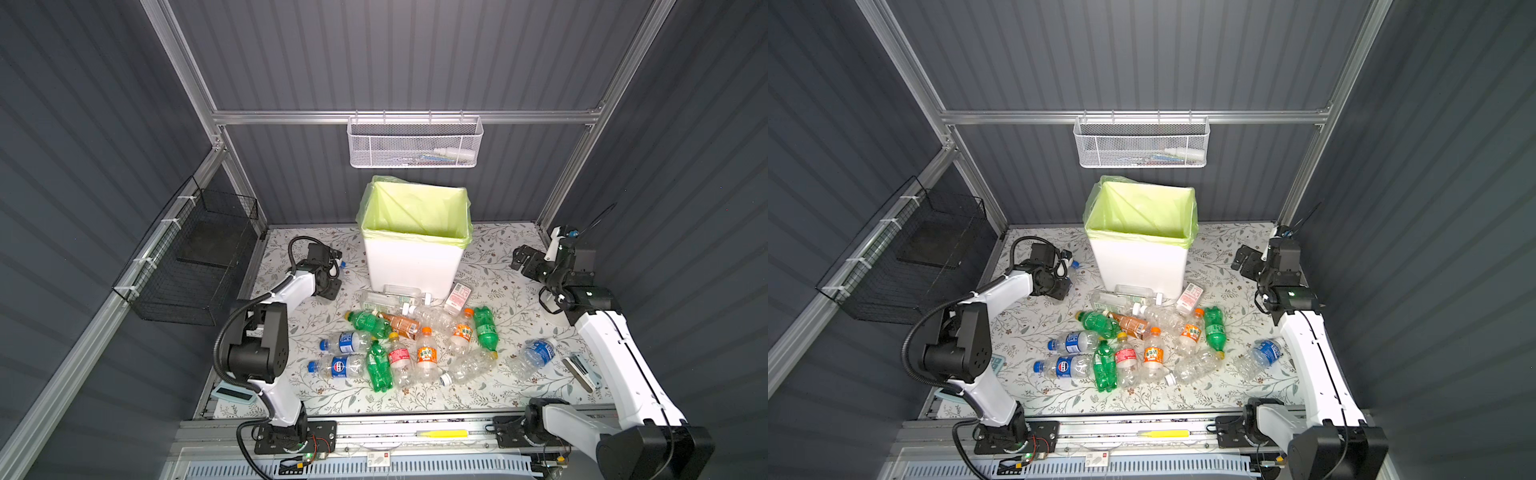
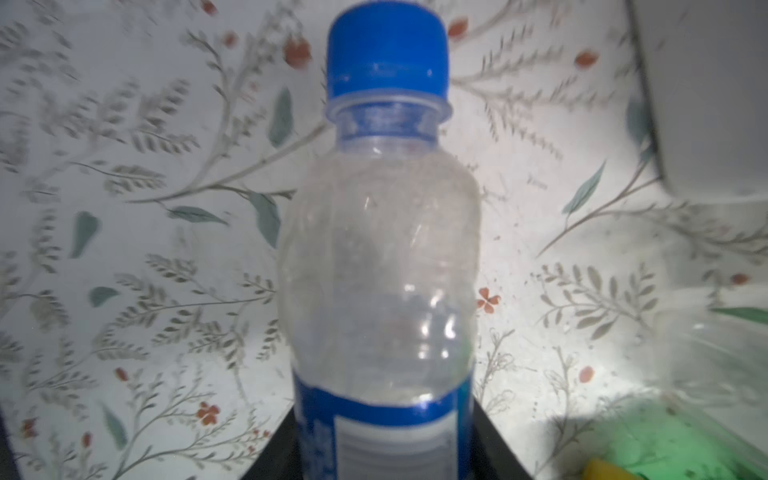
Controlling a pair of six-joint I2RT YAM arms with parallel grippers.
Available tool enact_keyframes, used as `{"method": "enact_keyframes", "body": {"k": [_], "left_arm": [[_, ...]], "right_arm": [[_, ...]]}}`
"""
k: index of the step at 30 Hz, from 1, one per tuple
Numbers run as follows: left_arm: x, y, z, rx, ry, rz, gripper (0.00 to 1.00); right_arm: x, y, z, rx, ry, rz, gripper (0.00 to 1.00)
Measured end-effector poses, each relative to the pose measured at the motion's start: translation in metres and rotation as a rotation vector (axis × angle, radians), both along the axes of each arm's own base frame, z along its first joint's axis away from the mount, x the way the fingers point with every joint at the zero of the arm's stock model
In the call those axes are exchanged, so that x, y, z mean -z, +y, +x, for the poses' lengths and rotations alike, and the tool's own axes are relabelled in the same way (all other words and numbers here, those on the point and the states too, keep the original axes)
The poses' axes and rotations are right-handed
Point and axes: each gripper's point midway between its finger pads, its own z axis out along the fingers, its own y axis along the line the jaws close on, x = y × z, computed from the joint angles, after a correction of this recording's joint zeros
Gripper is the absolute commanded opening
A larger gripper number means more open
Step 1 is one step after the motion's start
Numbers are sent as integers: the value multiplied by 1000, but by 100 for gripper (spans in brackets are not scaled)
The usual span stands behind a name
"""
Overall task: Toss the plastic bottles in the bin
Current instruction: 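Lift the water bottle with the left gripper and drop it into the bin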
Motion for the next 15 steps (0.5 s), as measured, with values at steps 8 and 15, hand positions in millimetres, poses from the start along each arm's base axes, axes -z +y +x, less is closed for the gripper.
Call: {"method": "enact_keyframes", "body": {"k": [8, 15], "left_arm": [[-288, -4, 29, -98, -686, -237, 46], [-431, -64, 1, 37, -1004, -465, 52]], "right_arm": [[4, -9, -2, 33, 0, -25, 99], [-2, -18, -15, 75, -34, -43, 99]]}}
